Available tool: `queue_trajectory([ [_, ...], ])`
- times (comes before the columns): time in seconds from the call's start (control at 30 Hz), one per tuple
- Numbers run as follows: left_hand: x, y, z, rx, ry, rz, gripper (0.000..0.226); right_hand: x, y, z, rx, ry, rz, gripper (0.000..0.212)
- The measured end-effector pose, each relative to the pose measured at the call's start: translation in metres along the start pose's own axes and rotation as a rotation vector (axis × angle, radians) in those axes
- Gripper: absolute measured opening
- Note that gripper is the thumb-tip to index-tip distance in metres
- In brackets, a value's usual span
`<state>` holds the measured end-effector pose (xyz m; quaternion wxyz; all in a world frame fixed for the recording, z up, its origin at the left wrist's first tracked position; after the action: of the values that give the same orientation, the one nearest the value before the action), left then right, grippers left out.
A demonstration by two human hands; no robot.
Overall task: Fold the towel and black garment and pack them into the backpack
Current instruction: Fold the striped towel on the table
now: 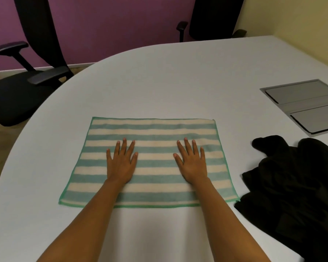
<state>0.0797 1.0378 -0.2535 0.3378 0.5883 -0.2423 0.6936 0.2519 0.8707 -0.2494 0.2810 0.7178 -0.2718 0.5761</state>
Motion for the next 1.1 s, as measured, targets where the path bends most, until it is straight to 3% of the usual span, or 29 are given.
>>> queue_trajectory([
  [0.27,-0.004,0.074,0.013,0.014,0.094,0.068,0.094,0.017,0.062,0.046,-0.183,-0.075,0.050,0.089],
  [0.37,-0.003,0.096,0.009,0.051,0.092,0.072,0.092,0.028,0.084,0.075,-0.379,-0.125,0.057,0.061],
  [0.57,-0.004,0.115,0.006,0.041,0.068,0.045,0.082,0.041,0.102,0.098,-0.554,-0.209,0.009,0.069],
  [0.67,-0.004,0.113,0.001,0.013,0.068,0.034,0.092,0.048,0.101,0.103,-0.626,-0.222,0.022,0.070],
  [0.83,-0.004,0.108,-0.006,-0.032,0.091,0.049,0.087,0.043,0.099,0.105,-0.799,-0.441,-0.039,0.047],
  [0.93,0.000,0.103,-0.008,-0.050,0.112,0.053,0.085,0.058,0.092,0.081,-0.764,-0.612,0.023,0.036],
  [1.0,0.015,0.098,-0.008,-0.029,0.154,0.061,0.081,0.085,0.083,0.049,-0.681,-0.566,0.121,0.037],
  [1.1,0.052,0.084,-0.013,0.088,0.377,0.148,0.056,0.115,0.069,-0.030,-0.443,-0.438,0.178,0.043],
])
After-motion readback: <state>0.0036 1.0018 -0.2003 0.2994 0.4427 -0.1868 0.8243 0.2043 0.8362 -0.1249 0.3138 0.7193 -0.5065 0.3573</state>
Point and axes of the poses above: each hand's wrist, its own y-axis away from the middle knuckle, its own x-axis out of the back of the hand, z = x × y, the point moved 9 cm from there along -y, towards the middle knuckle, and after that the axes turned 6 degrees about -x, right-handed, at the moved point
